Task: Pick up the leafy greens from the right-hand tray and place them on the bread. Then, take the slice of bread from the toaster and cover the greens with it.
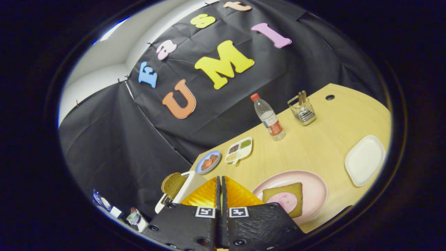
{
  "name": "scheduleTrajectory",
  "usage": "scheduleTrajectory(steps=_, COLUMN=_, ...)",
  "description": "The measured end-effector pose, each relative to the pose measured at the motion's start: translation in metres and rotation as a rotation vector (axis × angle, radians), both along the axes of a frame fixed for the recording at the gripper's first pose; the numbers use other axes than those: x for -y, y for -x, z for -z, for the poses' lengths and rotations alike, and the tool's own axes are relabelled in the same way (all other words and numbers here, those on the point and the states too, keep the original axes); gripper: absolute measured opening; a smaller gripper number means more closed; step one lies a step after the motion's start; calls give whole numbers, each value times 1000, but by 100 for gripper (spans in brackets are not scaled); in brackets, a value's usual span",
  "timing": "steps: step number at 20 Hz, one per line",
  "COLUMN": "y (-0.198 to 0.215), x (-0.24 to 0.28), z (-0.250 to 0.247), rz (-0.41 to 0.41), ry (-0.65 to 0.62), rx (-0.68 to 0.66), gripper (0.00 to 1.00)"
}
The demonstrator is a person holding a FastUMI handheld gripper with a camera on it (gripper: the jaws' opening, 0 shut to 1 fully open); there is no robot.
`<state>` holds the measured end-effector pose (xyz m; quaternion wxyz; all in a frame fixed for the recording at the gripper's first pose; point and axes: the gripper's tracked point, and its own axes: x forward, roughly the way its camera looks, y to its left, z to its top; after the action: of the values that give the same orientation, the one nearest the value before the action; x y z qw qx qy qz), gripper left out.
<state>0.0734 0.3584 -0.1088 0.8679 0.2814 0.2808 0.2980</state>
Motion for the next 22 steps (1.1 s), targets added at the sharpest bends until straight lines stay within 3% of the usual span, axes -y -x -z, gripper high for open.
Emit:
scheduleTrajectory(steps=10, y=-32, x=72, z=79, rz=186, ry=121, rx=-52, gripper=0)
scheduleTrajectory(steps=16, y=-37, x=86, z=103, rz=203, ry=264, rx=-6, gripper=2)
scheduleTrajectory(steps=18, y=-38, x=89, z=102, rz=200, ry=288, rx=11, gripper=13)
scheduleTrajectory(steps=20, y=-39, x=94, z=101, rz=216, ry=321, rx=35, gripper=30)
scheduleTrajectory(steps=21, y=-42, x=97, z=99, rz=228, ry=334, rx=50, gripper=45)
scheduleTrajectory(steps=22, y=-40, x=101, z=94, rz=240, ry=340, rx=69, gripper=55)
